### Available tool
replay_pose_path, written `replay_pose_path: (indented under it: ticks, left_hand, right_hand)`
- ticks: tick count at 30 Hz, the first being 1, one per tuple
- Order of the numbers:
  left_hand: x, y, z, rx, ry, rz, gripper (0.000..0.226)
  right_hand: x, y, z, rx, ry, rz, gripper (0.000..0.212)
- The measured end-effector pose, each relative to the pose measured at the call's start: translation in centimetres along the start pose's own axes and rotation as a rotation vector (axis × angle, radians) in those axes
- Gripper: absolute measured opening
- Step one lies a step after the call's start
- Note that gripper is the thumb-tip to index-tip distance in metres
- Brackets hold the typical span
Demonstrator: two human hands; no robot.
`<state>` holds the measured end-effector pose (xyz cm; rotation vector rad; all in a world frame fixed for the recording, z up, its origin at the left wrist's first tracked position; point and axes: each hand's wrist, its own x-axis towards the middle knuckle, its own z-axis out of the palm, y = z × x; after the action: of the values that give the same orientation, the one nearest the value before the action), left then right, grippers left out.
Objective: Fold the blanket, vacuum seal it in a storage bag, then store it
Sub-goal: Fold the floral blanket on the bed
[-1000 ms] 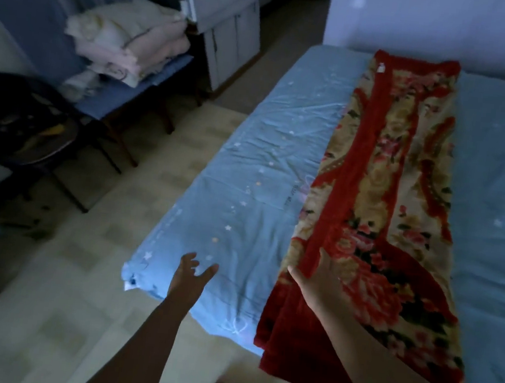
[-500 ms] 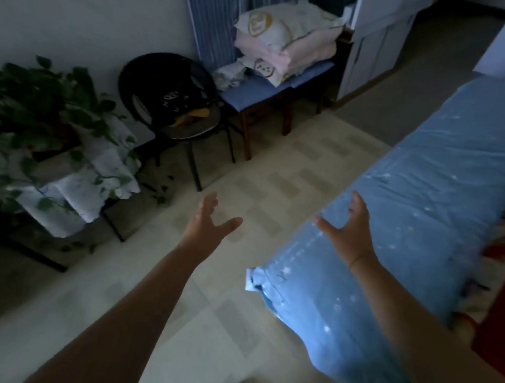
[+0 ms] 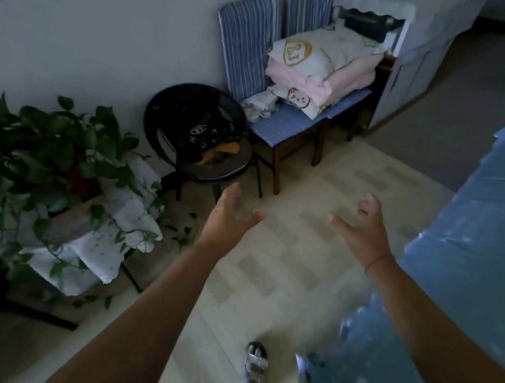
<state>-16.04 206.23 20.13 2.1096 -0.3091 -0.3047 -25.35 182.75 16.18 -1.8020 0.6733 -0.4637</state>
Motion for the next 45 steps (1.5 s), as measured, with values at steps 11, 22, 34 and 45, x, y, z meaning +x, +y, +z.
replay_pose_path:
  ticks: [11, 22, 34, 45]
  left_hand:
    - [21.3, 2.2, -0.9, 0.018, -0.143, 0.003, 0.086]
    - [47.1, 10.1, 8.7, 0.005, -0.310, 0.133, 0.086]
    - [69.3, 27.5, 30.7, -0.087, -0.563, 0.321, 0.076]
    - [86.4, 42.6, 53.7, -0.107, -0.678, 0.304, 0.078]
  right_hand:
    - [18.2, -4.9, 8.3, 0.081, 0.078, 0.048, 0.084]
    - [41.3, -4.8, 5.5, 0.032, 0.263, 0.078, 0.086]
    - [63.0, -0.3, -10.8, -0.049, 0.607, 0.174, 0.089]
    - [88.2, 5.3, -28.9, -0.006, 0.635, 0.200, 0.100]
